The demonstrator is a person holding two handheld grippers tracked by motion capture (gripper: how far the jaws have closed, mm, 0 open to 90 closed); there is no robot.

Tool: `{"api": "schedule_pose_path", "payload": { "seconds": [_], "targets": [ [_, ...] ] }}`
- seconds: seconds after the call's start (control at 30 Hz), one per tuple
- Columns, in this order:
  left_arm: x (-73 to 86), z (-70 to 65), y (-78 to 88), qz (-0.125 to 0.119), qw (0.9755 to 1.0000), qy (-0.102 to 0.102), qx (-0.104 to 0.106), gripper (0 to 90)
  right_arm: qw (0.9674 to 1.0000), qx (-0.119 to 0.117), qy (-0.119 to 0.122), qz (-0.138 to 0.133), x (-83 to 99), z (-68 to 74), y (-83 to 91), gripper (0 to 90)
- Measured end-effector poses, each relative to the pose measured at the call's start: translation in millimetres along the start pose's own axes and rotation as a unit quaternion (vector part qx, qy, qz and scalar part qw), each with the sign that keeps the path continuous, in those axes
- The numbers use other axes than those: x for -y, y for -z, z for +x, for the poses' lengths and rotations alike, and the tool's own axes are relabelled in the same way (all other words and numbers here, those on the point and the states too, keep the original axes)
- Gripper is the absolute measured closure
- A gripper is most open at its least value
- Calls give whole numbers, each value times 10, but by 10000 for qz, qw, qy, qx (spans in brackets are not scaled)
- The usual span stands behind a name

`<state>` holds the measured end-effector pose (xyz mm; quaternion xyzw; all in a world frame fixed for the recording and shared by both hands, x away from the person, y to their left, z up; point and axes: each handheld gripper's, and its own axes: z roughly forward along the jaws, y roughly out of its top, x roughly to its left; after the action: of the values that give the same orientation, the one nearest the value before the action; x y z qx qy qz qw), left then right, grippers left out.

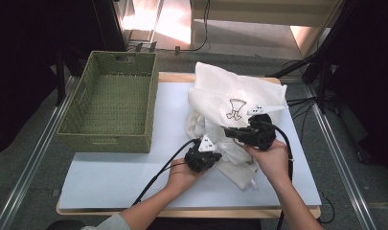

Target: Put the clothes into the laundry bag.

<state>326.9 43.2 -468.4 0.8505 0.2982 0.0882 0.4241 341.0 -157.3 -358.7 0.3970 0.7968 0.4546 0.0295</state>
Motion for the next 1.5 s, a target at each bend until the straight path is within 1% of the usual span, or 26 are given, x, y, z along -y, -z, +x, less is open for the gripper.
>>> {"api": "schedule_pose_path", "payload": {
  "seconds": [0.03, 0.1, 0.2, 0.23, 0.27, 0.3, 0.37, 0.43, 0.53, 0.67, 0.7, 0.77, 0.8, 0.87, 0.9, 0.93, 1.0, 1.07, 1.1, 1.17, 1.2, 1.23, 1.27, 1.33, 1.43, 1.5],
  "targets": [
    [-41, 41, -17, -81, 9999, 43, -114, 900, 10000, -9, 7, -6, -2, 1, 1, 887],
    [-118, 123, -99, -154, 9996, 155, -158, 900, 10000, -29, 22, -11, -4, 9, -4, 887],
    [-176, 140, -183, -259, 9993, 149, -238, 900, 10000, -27, 31, 32, -5, 27, -21, 887],
    [-199, 137, -184, -442, 9986, 175, -236, 900, 10000, -18, 42, 50, -4, 29, -24, 887],
    [-199, 137, -184, -442, 9986, 175, -236, 900, 10000, -18, 54, 49, 1, 28, -24, 887],
    [-266, 163, -199, -570, 9976, 350, -176, 900, 10000, -50, 32, 50, 6, 32, -22, 887],
    [-288, 186, -237, -547, 9979, 250, -246, 900, 9999, -53, 79, 36, 9, 49, -13, 887],
    [-293, 201, -238, -565, 9976, 323, -246, 900, 9999, -142, 97, -20, 5, 63, 11, 887],
    [-316, 167, -181, -603, 9975, 268, -257, 900, 9992, -340, 183, -117, 2, 93, 69, 888],
    [-307, 174, -68, -600, 9978, 280, -38, 900, 9986, -451, 209, -169, -3, 99, 123, 887],
    [-294, 173, -46, -618, 9977, 291, 31, 900, 9986, -446, 237, -179, 1, 96, 134, 887],
    [-256, 178, -22, -521, 9986, 87, -51, 900, 9988, -361, 274, -174, 10, 82, 147, 887],
    [-249, 194, -31, -475, 9988, 99, -67, 900, 9990, -318, 292, -136, 17, 58, 144, 887],
    [-247, 246, -48, -517, 9983, 258, -74, 900, 9992, -310, 257, -80, 24, 27, 134, 887],
    [-260, 256, -64, -603, 9975, 363, 7, 900, 9993, -268, 264, -36, 28, 19, 128, 887],
    [-276, 250, -80, -680, 9968, 407, 45, 900, 9994, -208, 290, 24, 35, 11, 117, 887],
    [-313, 240, -110, -753, 9961, 458, 52, 900, 9994, -203, 260, 53, 50, -11, 99, 887],
    [-352, 265, -142, -840, 9946, 582, 177, 900, 9995, -204, 220, 77, 70, -55, 82, 887],
    [-369, 277, -164, -853, 9943, 608, 173, 900, 9996, -199, 189, 82, 80, -70, 79, 887],
    [-384, 326, -223, -592, 9961, 611, 212, 900, 9997, -160, 151, 89, 98, -111, 87, 887],
    [-383, 358, -234, -376, 9969, 649, 240, 900, 9998, -143, 127, 87, 105, -126, 88, 886],
    [-375, 380, -210, -358, 9968, 645, 323, 900, 9998, -116, 118, 111, 114, -145, 89, 887],
    [-369, 379, -163, -340, 9965, 635, 420, 900, 9998, -92, 109, 137, 125, -157, 81, 887],
    [-349, 337, -19, -275, 9975, 406, 508, 900, 9997, -97, 95, 187, 139, -164, 63, 886],
    [-304, 314, 178, -92, 9984, 216, 522, 900, 9997, -94, 115, 170, 132, -154, 54, 887],
    [-266, 342, 312, -48, 9981, 297, 539, 897, 9997, -75, 120, 204, 128, -143, 43, 886]
  ]
}}
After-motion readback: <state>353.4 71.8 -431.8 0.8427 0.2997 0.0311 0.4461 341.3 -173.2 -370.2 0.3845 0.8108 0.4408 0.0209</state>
